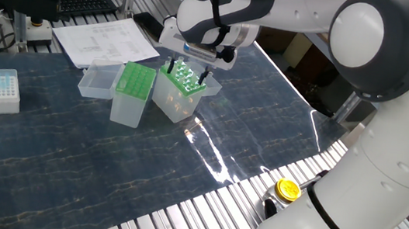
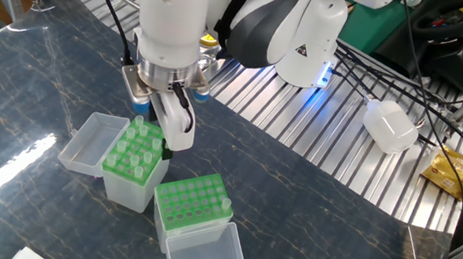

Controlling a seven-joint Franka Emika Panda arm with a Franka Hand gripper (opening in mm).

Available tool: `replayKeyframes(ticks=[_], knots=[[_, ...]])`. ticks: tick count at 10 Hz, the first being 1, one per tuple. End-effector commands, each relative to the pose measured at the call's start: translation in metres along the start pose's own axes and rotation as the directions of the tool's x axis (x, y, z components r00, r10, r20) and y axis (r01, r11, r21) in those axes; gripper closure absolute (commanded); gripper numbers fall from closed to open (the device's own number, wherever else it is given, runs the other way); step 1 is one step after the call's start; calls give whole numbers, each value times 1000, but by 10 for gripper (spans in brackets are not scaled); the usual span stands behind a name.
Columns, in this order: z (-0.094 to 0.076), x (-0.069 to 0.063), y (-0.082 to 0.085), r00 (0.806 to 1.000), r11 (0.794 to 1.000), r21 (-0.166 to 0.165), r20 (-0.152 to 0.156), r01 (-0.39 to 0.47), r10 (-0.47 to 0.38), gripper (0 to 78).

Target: Transfer all large pipette tips from one holder to another

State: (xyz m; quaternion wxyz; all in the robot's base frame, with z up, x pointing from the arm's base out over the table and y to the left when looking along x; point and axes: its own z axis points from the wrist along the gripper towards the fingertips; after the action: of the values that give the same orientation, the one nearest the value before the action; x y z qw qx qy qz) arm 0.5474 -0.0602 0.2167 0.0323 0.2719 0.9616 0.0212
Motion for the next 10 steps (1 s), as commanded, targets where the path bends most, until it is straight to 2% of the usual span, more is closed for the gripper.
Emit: replayKeyframes(ticks=[1,10], knots=[[12,6,0,1000,1000,-19,-8,-16,16,1],[15,5,0,1000,1000,-18,-4,0,0,1]])
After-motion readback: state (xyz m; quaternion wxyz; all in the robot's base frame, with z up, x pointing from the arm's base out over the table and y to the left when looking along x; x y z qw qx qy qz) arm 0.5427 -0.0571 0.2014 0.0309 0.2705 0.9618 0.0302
